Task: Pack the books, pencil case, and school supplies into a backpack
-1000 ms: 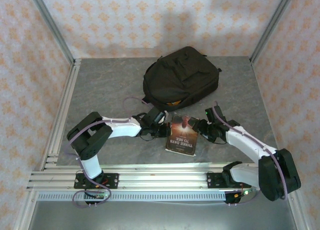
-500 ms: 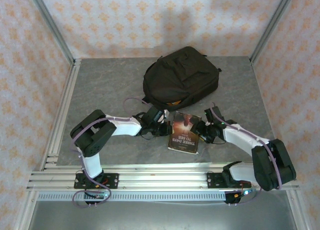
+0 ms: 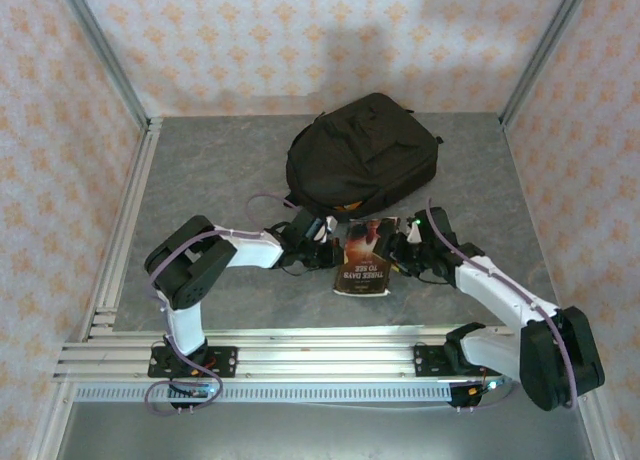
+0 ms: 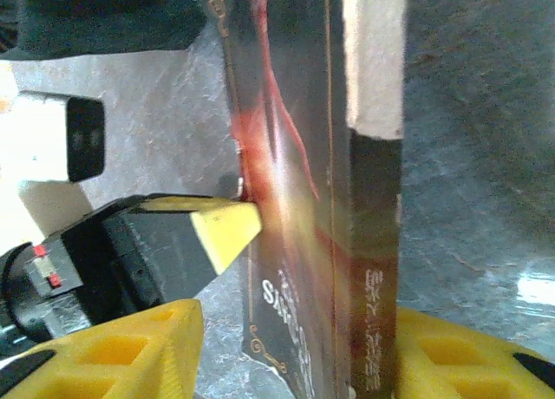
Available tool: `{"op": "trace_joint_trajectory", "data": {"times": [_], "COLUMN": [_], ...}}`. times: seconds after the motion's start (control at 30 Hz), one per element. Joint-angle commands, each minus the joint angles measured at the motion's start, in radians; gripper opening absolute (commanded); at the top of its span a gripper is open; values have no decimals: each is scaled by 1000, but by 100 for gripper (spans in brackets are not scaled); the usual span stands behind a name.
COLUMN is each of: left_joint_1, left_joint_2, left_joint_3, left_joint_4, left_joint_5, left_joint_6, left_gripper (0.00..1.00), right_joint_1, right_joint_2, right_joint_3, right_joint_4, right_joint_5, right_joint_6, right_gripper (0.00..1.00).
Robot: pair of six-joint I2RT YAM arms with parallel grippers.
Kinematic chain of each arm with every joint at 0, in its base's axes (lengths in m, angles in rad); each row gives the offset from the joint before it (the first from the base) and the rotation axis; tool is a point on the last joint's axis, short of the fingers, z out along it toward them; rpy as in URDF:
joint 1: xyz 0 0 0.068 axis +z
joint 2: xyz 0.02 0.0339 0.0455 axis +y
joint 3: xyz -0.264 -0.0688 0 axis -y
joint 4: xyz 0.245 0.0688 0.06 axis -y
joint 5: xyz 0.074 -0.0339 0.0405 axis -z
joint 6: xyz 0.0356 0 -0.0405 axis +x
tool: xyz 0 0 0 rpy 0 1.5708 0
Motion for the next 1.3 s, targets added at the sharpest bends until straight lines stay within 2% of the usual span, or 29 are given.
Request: {"op": "trace_joint_trajectory", "data": {"times": [0.0, 0.27, 0.33, 0.43, 0.53, 0.57, 0.6, 0.73, 0.83, 0.93, 1.07, 1.17, 1.27], "left_joint_1": [-20, -20, -18, -5, 7, 11, 14, 24, 25, 26, 21, 2, -26], "left_joint_2": [79, 91, 93, 64, -54, -101, -144, -358, -515, -663, -793, -835, -842], "left_joint_3": [-18, -13, -14, -27, -70, -85, -97, -147, -158, -176, -185, -185, -156], "left_joint_4": [-82, -78, -76, -73, -70, -81, -89, -144, -222, -233, -160, -66, -30], "left_joint_5": [-22, -12, -8, -14, -32, -44, -56, -129, -207, -269, -321, -366, -416], "left_joint_6": [-4, -4, -7, -23, -52, -63, -75, -139, -185, -249, -361, -435, -466], "left_gripper": [0, 0, 0, 0, 0, 3, 6, 23, 51, 71, 88, 95, 100], "right_joint_1": [15, 15, 15, 15, 15, 15, 16, 19, 35, 68, 141, 207, 257], "right_joint_2": [36, 186, 206, 194, 98, 52, 3, -197, -353, -457, -467, -412, -319], "right_joint_3": [34, 45, 37, 36, 19, 2, -6, -18, -13, -6, 13, 27, 102], "right_joint_4": [47, 108, 149, 142, 137, 153, 156, 133, 110, 132, 244, 392, 465], "right_joint_5": [-53, -60, -76, -29, 28, 43, 62, 181, 342, 491, 632, 715, 738], "right_joint_6": [-41, -49, -32, -19, 6, 37, 64, 170, 265, 383, 507, 571, 583], "right_gripper": [50, 47, 40, 19, 11, 5, 0, 0, 0, 0, 0, 0, 0]}}
